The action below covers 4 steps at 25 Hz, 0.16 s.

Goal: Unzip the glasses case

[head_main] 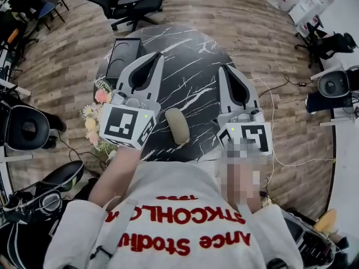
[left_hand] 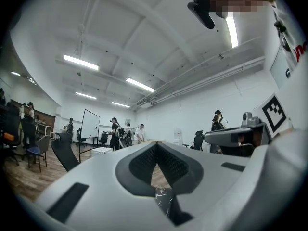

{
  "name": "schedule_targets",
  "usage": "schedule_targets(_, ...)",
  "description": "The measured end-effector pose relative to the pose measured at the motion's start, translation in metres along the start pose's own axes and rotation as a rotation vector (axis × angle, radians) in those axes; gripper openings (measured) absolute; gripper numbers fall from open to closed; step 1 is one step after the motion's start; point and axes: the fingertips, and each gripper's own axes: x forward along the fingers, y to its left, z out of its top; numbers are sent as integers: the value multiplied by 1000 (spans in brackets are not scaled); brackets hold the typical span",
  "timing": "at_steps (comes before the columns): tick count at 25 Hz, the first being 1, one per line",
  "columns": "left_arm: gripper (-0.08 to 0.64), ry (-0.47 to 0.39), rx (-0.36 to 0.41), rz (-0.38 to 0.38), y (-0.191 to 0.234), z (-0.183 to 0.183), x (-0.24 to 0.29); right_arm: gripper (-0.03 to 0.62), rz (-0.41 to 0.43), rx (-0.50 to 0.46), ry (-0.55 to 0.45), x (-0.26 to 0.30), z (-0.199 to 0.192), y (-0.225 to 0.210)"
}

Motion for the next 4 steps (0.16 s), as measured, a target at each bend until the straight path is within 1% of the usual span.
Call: schedule_targets(4, 2, 0, 3, -1, -2, 2, -1, 15, 0, -3, 4, 0, 0, 1)
